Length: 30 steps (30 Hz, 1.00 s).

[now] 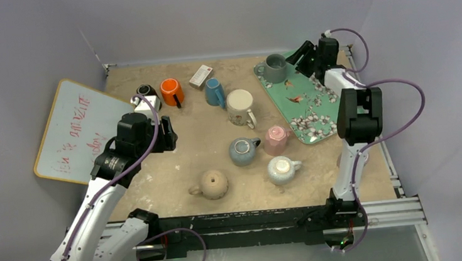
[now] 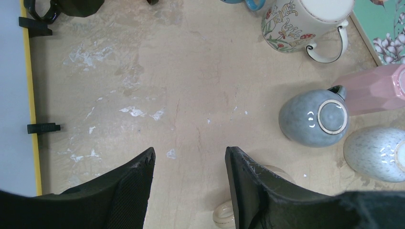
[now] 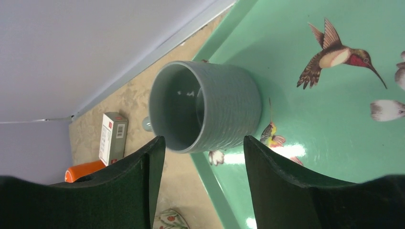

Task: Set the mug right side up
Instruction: Place the cup on the tray.

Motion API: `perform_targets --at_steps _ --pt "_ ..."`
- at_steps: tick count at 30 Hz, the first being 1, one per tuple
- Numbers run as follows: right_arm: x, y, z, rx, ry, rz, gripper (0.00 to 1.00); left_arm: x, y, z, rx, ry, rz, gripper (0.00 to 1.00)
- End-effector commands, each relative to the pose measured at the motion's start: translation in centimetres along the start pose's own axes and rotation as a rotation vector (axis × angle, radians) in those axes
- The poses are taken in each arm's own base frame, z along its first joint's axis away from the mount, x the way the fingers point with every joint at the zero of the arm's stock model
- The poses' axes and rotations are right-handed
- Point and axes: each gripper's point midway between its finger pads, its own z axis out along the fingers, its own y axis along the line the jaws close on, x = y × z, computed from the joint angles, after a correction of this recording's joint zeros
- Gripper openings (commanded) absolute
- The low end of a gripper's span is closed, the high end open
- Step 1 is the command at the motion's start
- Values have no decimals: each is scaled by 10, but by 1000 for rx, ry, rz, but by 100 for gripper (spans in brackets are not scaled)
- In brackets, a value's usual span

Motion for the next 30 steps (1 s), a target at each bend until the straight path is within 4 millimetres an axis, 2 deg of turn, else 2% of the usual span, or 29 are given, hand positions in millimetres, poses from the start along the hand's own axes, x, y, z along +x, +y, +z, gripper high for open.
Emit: perform_targets --at_steps 1,10,14,21,30 --pt "-12 24 10 -92 -31 23 65 -2 1 0 2 -8 19 55" --pt "2 30 31 -156 5 103 65 -1 1 1 0 -3 25 55" --pt "5 32 33 -184 -1 131 63 0 1 1 0 -2 24 55" --pt "13 35 38 -238 22 193 54 0 1 1 4 0 24 55" --pt "24 31 45 -231 51 216 51 0 1 1 2 -1 24 55"
